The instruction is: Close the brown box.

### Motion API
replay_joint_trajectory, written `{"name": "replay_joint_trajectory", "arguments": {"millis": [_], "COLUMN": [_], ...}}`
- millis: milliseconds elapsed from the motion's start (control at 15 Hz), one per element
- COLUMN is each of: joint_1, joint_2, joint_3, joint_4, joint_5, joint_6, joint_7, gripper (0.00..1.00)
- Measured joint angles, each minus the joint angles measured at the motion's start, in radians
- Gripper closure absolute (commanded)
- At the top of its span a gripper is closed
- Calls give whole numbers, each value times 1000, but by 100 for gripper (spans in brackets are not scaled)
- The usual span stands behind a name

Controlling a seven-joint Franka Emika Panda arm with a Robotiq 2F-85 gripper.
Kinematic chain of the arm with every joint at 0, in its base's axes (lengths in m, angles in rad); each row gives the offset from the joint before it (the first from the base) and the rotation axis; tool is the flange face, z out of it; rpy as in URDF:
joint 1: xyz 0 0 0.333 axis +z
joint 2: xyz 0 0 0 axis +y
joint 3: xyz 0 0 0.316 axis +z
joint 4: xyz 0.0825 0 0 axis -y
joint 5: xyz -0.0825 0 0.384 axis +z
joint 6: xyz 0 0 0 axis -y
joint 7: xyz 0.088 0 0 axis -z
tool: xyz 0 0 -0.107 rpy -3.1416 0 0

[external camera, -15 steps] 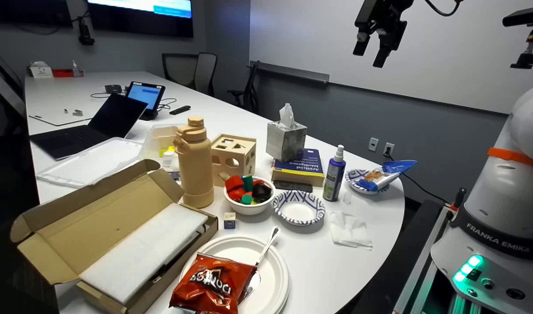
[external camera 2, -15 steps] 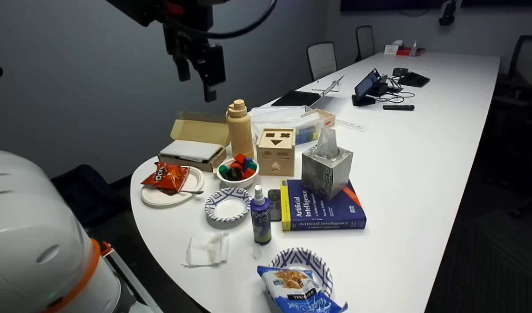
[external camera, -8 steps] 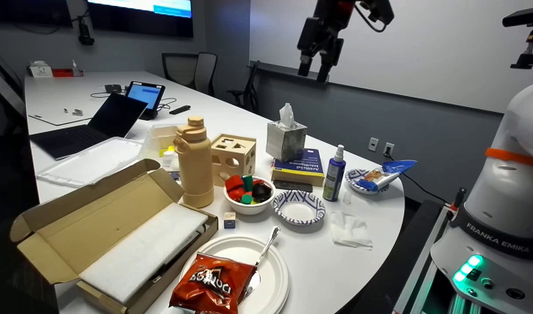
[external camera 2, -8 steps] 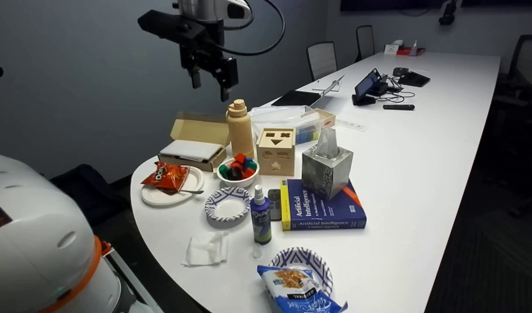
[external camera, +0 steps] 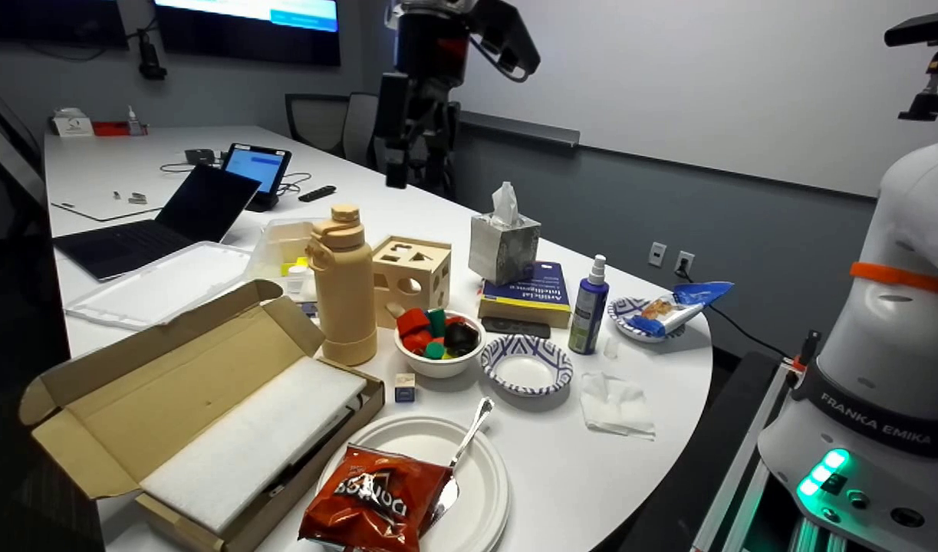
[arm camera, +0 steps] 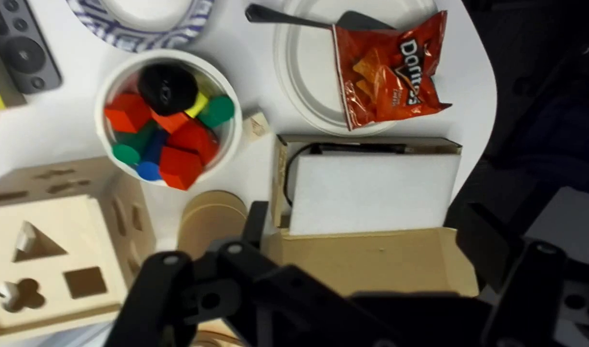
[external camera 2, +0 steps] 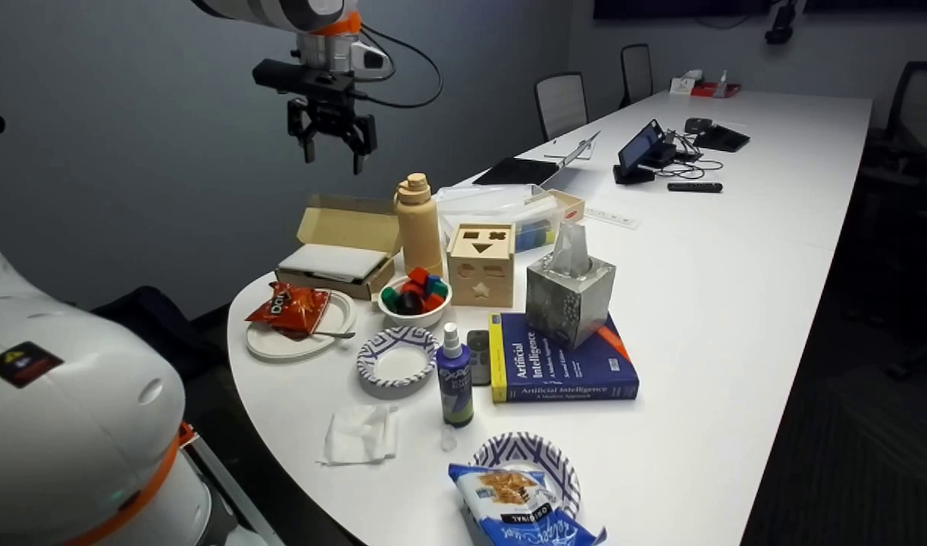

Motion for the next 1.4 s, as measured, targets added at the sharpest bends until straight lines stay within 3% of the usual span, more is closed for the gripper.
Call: {"name": "replay_joint_trajectory", "arguments": {"millis": [267,467,867,933,1000,1067,1400], "joint_1": [36,69,134,141,145,145,144], "joint_2": [215,380,693,731,759,770,767], "joint_3": [68,83,77,77,77,77,66], "joint_4": [189,332,611,647,675,682,682], "joint_5": [-24,-119,-229,-231,-232,-232,-232], "joint_6": [124,221,235,235,235,236,236], "joint_7": [2,27,30,26,23,23,24], "gripper": [0,0,0,10,3,6,0]}}
